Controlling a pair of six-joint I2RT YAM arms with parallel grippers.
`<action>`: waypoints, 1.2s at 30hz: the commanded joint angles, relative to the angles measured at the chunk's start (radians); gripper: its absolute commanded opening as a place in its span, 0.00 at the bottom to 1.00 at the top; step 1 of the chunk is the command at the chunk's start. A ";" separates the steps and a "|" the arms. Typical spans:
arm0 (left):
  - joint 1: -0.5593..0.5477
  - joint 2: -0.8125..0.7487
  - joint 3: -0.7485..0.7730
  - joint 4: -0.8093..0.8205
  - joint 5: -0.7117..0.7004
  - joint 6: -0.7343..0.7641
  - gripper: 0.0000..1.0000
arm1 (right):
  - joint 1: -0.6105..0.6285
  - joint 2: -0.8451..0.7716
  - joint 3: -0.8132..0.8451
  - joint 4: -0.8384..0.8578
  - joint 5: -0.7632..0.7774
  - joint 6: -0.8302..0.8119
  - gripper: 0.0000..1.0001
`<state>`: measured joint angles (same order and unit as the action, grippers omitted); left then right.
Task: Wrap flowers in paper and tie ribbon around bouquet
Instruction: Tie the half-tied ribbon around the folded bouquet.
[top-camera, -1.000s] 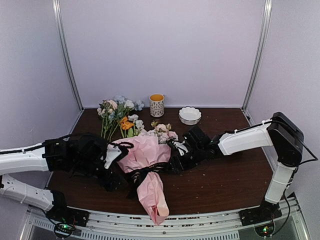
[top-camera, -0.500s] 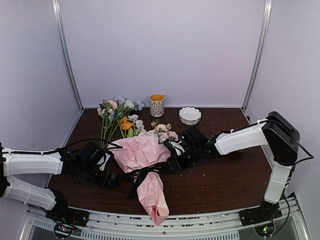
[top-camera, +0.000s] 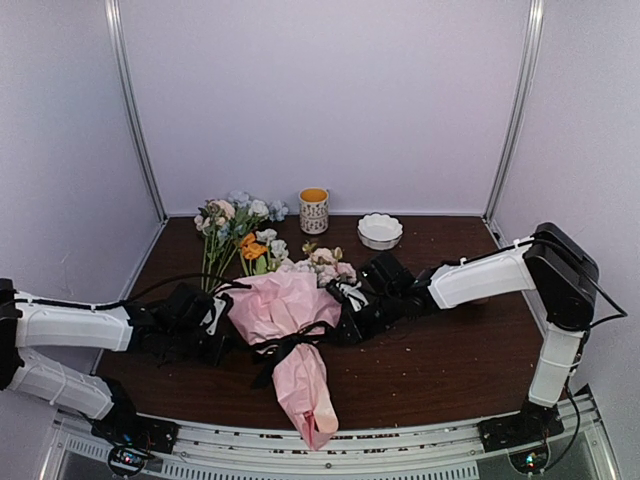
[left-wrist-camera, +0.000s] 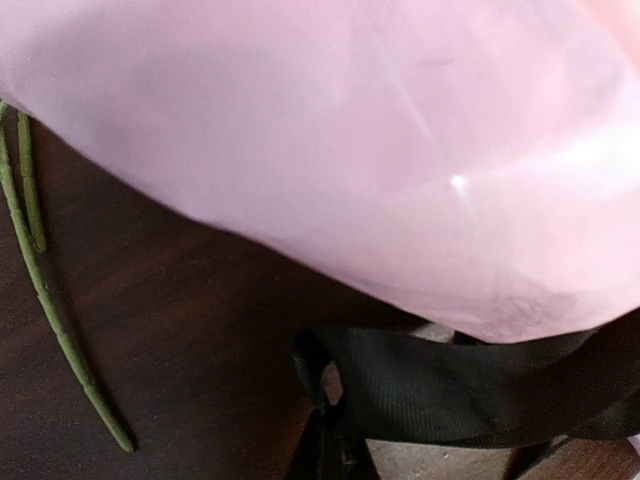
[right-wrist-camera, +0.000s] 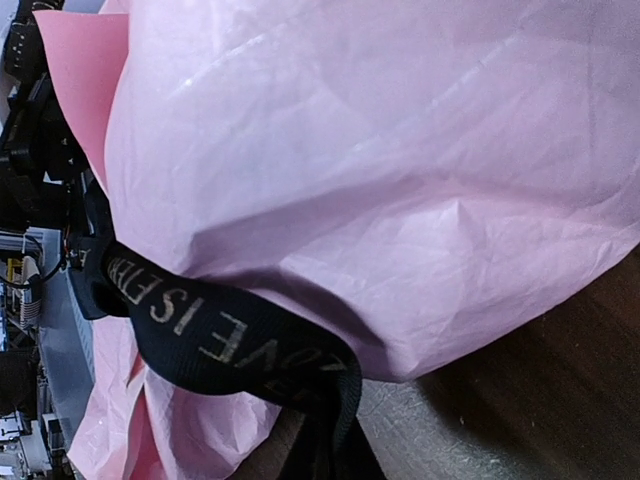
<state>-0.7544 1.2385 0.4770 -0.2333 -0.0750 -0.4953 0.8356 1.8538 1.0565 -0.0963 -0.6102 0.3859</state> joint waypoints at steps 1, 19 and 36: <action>0.002 -0.098 -0.018 0.030 -0.019 0.006 0.00 | 0.005 -0.043 -0.018 -0.033 -0.010 -0.022 0.00; 0.002 -0.081 0.262 -0.007 -0.062 0.229 0.00 | 0.080 -0.114 -0.144 -0.142 0.047 -0.050 0.00; 0.107 0.266 0.395 -0.042 -0.208 0.239 0.00 | 0.100 -0.129 -0.291 -0.101 0.073 0.006 0.00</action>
<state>-0.6579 1.4830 0.8398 -0.2806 -0.2295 -0.2745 0.9257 1.7218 0.8089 -0.1421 -0.5797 0.3759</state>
